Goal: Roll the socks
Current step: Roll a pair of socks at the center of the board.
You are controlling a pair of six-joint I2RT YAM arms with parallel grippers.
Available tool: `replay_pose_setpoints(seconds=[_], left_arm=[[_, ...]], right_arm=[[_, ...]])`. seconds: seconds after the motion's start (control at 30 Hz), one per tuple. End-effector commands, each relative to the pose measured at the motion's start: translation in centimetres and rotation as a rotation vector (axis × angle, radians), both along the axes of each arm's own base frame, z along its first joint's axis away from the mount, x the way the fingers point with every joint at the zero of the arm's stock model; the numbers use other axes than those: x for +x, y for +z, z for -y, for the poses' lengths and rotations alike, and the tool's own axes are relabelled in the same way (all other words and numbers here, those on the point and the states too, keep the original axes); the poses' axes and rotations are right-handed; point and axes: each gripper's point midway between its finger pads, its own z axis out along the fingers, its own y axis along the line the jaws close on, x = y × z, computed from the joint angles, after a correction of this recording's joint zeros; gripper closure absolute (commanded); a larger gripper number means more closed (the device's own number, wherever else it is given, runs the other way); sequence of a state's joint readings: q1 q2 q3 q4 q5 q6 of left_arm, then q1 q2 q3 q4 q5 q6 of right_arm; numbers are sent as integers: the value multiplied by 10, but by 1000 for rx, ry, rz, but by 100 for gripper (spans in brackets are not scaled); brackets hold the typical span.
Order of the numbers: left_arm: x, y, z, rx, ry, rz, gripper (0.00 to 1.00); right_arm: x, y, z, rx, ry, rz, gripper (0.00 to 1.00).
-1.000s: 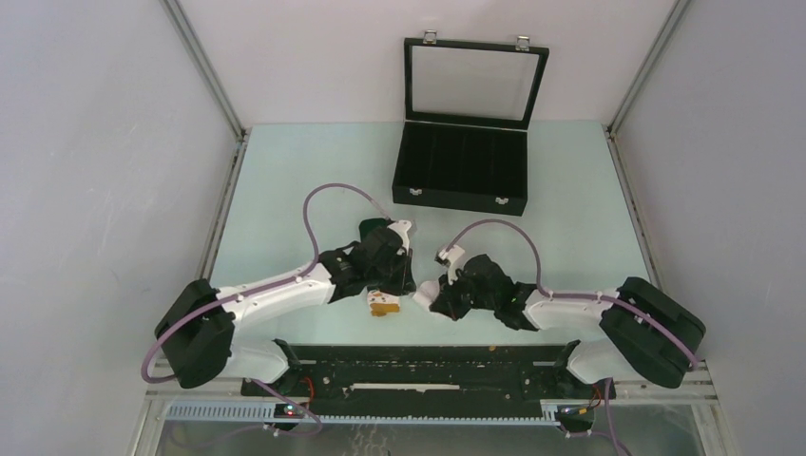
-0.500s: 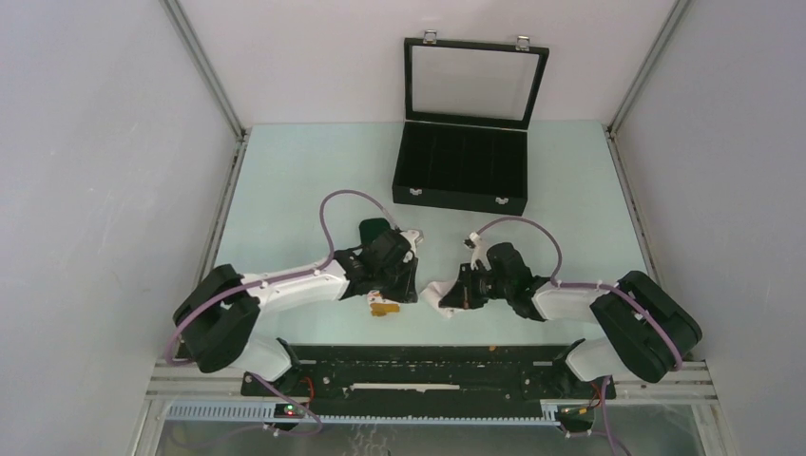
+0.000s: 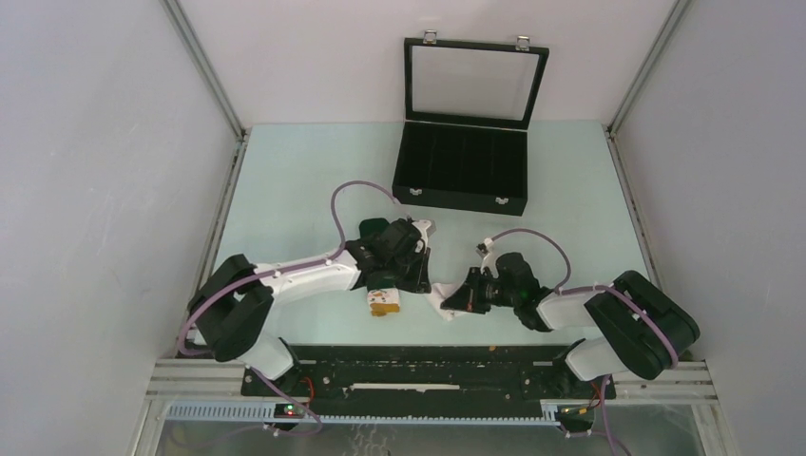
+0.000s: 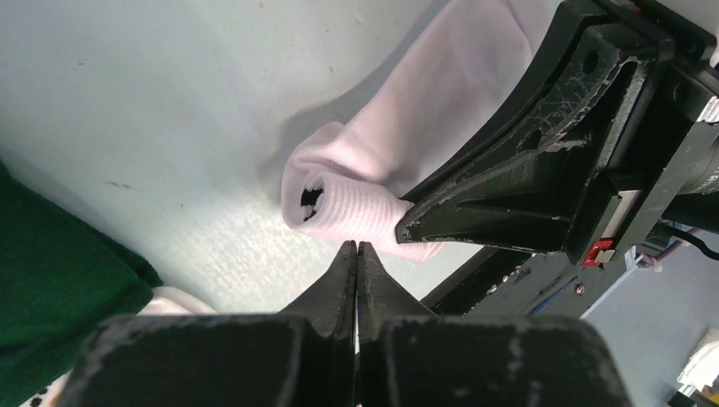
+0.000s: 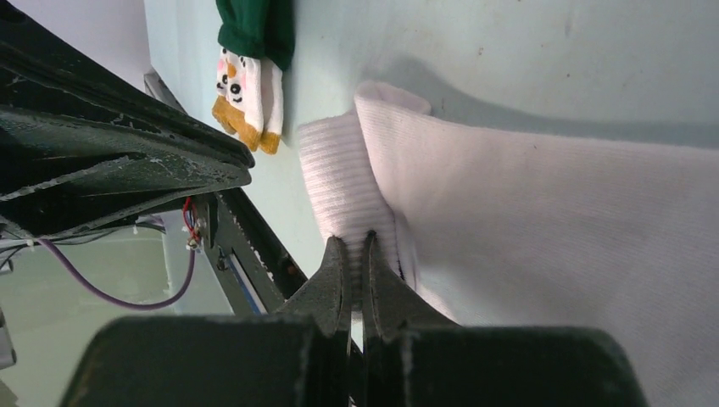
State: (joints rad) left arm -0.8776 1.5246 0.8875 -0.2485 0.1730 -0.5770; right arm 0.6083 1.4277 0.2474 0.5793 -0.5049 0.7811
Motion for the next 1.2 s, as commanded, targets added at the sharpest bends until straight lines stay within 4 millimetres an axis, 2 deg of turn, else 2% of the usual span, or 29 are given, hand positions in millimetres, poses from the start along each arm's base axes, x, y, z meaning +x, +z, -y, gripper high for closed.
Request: replay_pose_setpoints(seconds=[0.0, 0.23, 0.57, 0.73, 0.97, 1.03, 1.17], left_arm=[[8, 16, 21, -53, -29, 25, 100], [9, 8, 27, -45, -32, 5, 100], [9, 9, 39, -51, -49, 2, 100], [9, 1, 40, -33, -53, -16, 100], [1, -21, 34, 20, -59, -48, 100], [1, -24, 34, 26, -60, -52, 100], [-1, -28, 33, 36, -62, -59, 100]], right_arm=[[-26, -41, 28, -125, -71, -161, 100], [-26, -43, 34, -146, -104, -158, 100], [-29, -45, 37, -152, -106, -162, 100], [-28, -45, 37, -158, -108, -157, 100], [-26, -42, 36, -155, -104, -142, 100], [-25, -41, 36, -154, -100, -135, 97], [-24, -36, 33, -148, -82, -107, 85]])
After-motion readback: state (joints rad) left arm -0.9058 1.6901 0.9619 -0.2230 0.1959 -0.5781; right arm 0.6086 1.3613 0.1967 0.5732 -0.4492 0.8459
